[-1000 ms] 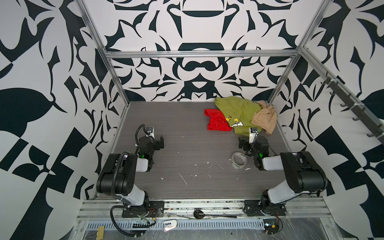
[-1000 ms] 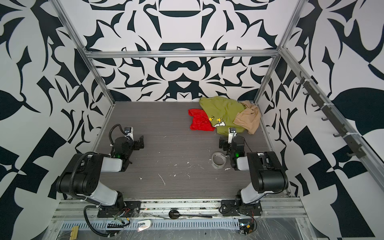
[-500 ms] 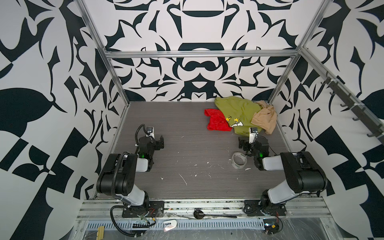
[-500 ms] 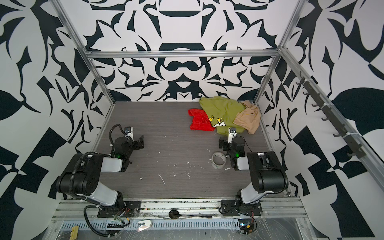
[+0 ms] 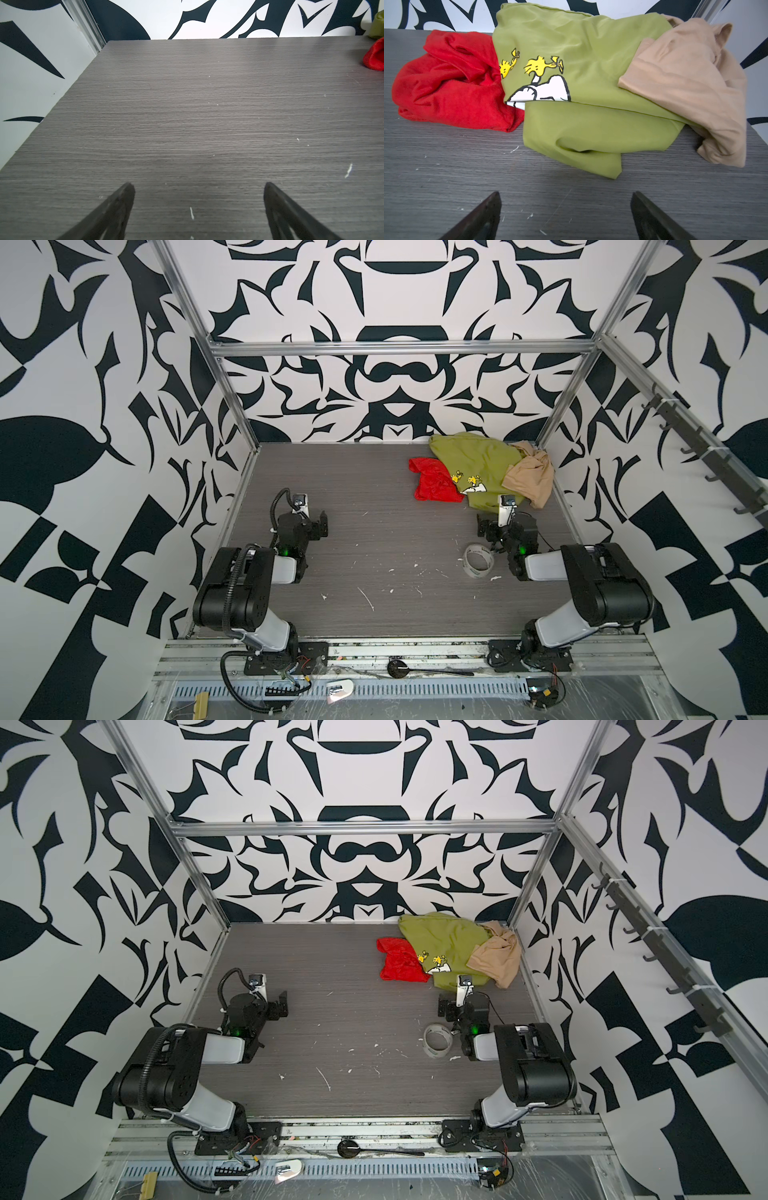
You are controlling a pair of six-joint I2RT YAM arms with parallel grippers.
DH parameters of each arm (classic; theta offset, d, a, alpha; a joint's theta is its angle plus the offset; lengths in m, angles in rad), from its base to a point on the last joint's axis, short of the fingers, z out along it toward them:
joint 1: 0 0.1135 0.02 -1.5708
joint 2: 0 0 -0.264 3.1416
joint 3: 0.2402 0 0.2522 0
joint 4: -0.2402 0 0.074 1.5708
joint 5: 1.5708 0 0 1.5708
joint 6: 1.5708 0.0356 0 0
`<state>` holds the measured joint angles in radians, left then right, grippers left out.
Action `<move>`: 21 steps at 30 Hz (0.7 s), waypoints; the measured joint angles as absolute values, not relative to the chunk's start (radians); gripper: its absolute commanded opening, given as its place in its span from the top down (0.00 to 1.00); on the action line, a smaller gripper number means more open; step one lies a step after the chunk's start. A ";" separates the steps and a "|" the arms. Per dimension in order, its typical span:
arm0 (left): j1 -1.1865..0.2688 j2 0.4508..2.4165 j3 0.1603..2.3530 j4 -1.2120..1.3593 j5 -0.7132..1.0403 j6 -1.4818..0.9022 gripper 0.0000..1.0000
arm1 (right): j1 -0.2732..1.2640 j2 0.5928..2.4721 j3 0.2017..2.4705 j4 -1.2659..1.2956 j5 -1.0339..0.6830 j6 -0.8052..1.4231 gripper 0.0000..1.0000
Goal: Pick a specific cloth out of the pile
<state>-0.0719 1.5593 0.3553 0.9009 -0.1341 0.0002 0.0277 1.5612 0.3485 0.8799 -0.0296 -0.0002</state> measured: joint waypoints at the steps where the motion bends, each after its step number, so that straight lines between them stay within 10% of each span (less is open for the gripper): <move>1: -0.072 1.559 0.355 0.901 -0.134 0.000 0.01 | 0.028 1.561 0.348 0.879 -0.030 0.000 0.01; 21: -0.072 1.559 0.355 0.900 -0.134 0.000 0.01 | 0.028 1.561 0.348 0.880 -0.001 0.009 0.01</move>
<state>-0.0719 1.5593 0.3553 0.9005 -0.1341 0.0002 0.0277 1.5612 0.3485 0.8803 -0.0006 0.0090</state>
